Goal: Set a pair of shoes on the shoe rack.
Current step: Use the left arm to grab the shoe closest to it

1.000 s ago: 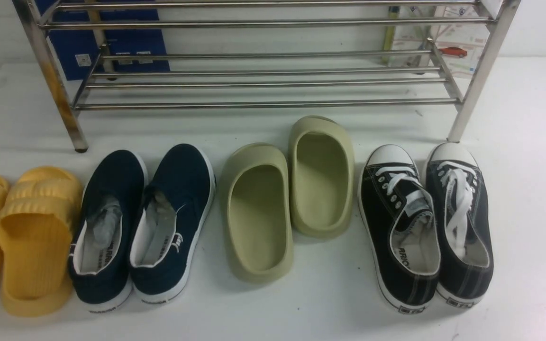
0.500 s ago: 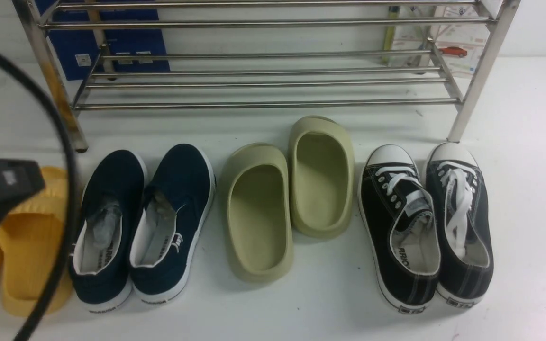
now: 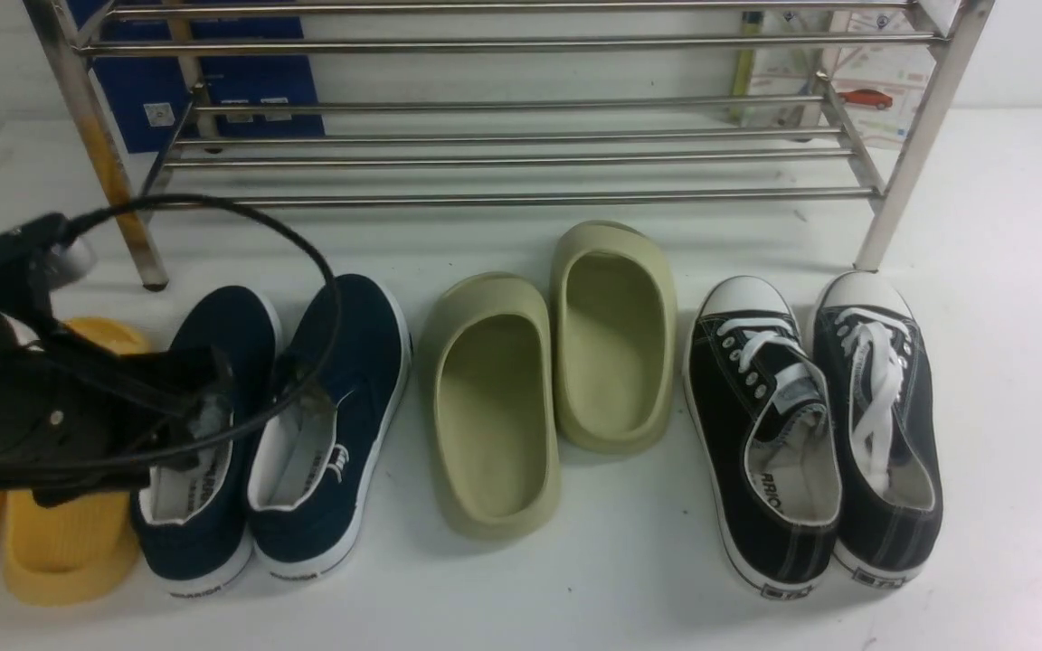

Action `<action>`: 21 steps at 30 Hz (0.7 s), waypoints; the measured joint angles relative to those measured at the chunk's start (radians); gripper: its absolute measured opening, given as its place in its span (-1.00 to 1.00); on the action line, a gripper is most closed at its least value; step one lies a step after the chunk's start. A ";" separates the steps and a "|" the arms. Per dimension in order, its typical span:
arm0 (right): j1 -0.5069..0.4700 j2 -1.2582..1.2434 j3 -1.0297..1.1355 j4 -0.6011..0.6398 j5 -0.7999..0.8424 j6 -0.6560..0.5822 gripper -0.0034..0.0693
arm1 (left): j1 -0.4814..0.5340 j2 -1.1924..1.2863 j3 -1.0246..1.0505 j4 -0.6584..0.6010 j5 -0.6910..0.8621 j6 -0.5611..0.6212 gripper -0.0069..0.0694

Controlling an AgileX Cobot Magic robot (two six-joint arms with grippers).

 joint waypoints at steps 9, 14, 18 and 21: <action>0.000 0.000 0.000 0.000 0.000 0.000 -0.41 | 0.000 0.145 0.000 0.242 -0.031 -0.266 -0.19; 0.000 0.000 0.000 0.000 0.000 0.000 -0.40 | 0.000 0.166 -0.001 0.282 -0.060 -0.302 -0.19; 0.000 0.000 0.000 0.000 0.000 0.000 -0.40 | 0.000 0.211 -0.001 0.279 -0.084 -0.305 -0.19; 0.000 0.000 0.000 0.000 0.000 0.000 -0.40 | 0.000 0.251 -0.003 0.279 -0.107 -0.302 -0.19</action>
